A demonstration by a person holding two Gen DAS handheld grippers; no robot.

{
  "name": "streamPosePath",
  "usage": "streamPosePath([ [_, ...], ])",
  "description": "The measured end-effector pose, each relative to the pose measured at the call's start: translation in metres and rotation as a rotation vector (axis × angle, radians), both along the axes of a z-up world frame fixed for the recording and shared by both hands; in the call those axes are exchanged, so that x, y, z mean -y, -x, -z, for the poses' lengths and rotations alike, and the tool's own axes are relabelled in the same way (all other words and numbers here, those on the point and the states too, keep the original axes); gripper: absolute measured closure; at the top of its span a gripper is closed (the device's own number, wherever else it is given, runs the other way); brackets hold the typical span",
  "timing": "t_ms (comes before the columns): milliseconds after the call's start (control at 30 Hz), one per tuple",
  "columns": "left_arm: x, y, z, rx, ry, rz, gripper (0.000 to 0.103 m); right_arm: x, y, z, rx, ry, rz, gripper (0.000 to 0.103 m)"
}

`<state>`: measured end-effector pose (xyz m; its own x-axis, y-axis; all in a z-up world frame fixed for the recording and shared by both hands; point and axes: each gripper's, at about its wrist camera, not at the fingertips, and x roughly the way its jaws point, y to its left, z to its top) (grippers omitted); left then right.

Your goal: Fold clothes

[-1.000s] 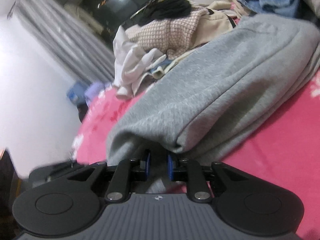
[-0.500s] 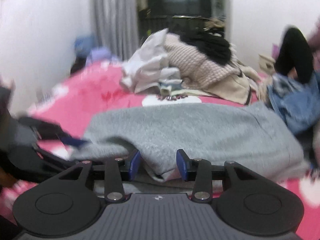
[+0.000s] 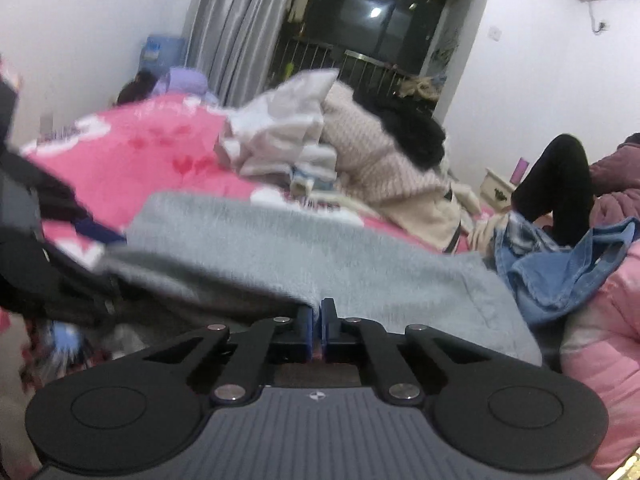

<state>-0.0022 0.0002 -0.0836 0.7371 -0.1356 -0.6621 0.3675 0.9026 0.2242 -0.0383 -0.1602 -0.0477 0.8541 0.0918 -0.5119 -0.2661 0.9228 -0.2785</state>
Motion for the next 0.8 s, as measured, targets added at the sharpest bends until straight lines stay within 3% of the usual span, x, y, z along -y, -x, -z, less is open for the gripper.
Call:
streamPosePath([
  [67, 0.004, 0.003, -0.001, 0.01, -0.01, 0.004, 0.074, 0.002, 0.001, 0.002, -0.006, -0.009, -0.006, 0.1],
  [167, 0.009, 0.004, 0.0, 0.016, -0.031, 0.013, 0.078, -0.002, 0.001, 0.003, 0.004, 0.018, -0.022, 0.099],
  [233, 0.01, 0.003, 0.004, -0.001, -0.036, 0.016, 0.078, 0.002, -0.007, 0.017, -0.08, 0.031, 0.005, 0.088],
  [267, 0.01, 0.003, 0.006, -0.01, -0.037, 0.017, 0.077, 0.005, -0.009, 0.022, -0.114, 0.028, 0.019, 0.076],
  [300, 0.01, 0.003, 0.006, -0.011, -0.036, 0.019, 0.077, 0.008, -0.011, 0.028, -0.148, 0.025, 0.032, 0.075],
  [333, 0.01, 0.003, 0.005, -0.009, -0.035, 0.02, 0.076, 0.011, -0.009, 0.025, -0.148, 0.004, 0.037, 0.074],
  [400, 0.007, 0.003, 0.005, -0.007, -0.023, 0.03, 0.075, 0.018, 0.003, 0.004, -0.087, -0.074, 0.042, 0.061],
  [467, 0.004, 0.004, 0.004, -0.004, -0.022, 0.052, 0.072, 0.029, 0.011, -0.013, -0.057, -0.169, 0.079, 0.059],
  [567, 0.0, 0.006, 0.002, 0.003, -0.023, 0.08, 0.065, 0.054, 0.018, -0.026, -0.089, -0.377, 0.155, 0.058],
  [667, -0.004, 0.01, -0.002, -0.01, -0.018, 0.128, 0.064, 0.072, 0.016, -0.015, -0.229, -0.579, 0.209, 0.063],
  [800, -0.007, 0.017, -0.016, -0.013, 0.025, 0.219, 0.062, 0.066, -0.006, 0.017, -0.396, -0.617, 0.231, 0.079],
])
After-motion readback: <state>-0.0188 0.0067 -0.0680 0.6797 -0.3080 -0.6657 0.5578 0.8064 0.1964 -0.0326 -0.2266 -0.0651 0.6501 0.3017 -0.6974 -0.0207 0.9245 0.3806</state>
